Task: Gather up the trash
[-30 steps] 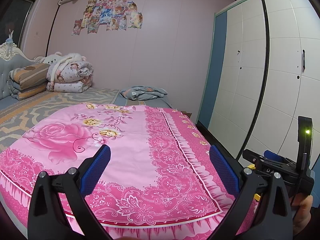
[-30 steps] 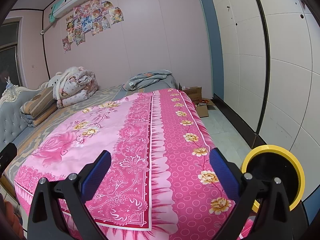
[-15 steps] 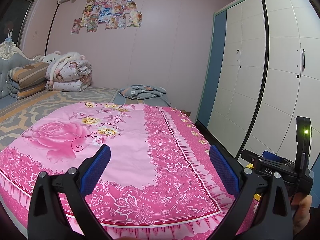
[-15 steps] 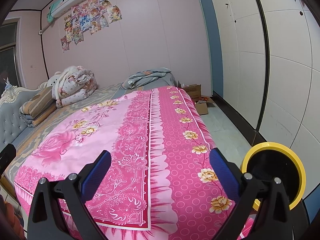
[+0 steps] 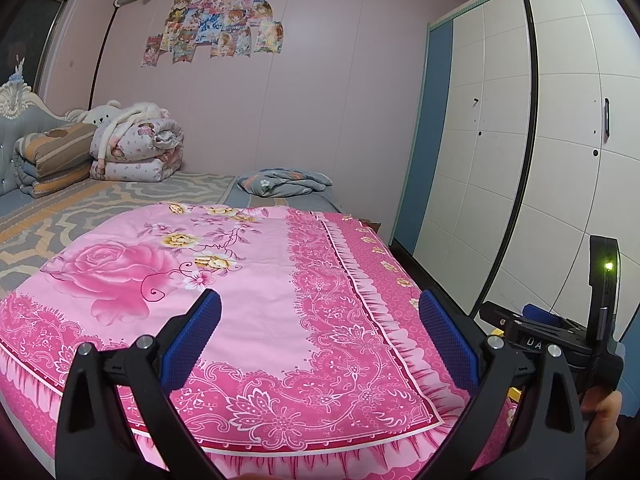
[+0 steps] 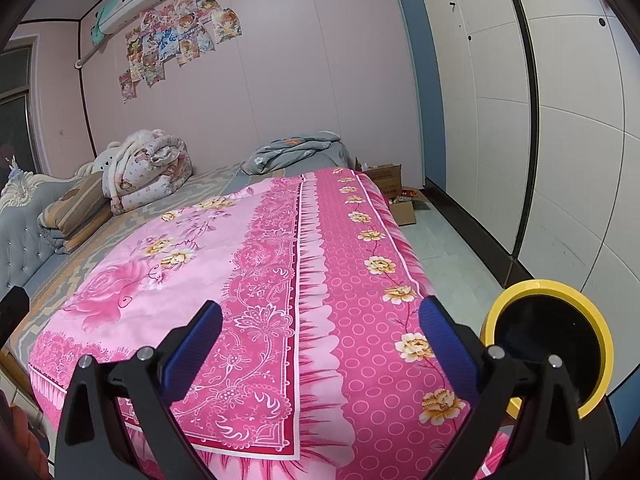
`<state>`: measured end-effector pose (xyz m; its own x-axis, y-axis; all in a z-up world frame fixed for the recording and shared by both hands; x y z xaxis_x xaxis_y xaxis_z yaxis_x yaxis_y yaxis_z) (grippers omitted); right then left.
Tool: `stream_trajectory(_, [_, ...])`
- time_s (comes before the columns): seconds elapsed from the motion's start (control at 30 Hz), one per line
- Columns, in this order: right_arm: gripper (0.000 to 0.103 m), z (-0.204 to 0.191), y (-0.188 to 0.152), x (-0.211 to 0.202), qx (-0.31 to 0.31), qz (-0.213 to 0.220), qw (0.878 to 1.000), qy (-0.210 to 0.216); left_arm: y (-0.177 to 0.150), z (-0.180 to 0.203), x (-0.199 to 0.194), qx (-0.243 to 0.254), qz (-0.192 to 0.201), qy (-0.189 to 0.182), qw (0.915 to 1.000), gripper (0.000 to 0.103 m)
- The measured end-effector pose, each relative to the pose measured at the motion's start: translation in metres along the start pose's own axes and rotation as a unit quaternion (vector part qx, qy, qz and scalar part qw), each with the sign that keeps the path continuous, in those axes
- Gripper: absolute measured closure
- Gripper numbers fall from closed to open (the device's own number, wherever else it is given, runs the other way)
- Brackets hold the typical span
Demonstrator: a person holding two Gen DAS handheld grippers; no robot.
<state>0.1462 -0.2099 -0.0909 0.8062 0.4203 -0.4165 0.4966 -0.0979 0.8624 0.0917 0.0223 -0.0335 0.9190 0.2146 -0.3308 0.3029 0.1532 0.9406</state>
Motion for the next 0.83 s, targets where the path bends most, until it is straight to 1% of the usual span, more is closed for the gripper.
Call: stream_trajectory(0.83, [0.008, 0.0033, -0.0021, 0.0035, 0.007, -0.006, 1.0, 0.002, -0.0053, 0.0011, 0.0083, -0.004, -0.008, 0.001, 1.0, 0.008])
Point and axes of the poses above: each gripper's, at about its wrist camera, not at the fingertips, and x roughly the way its jaws point, z to its right, y to its top, the point moved 8 cm from there along x, roughly the way its jaws point, and after that the axes turned 15 degrees about y, right-handed, at the moved point
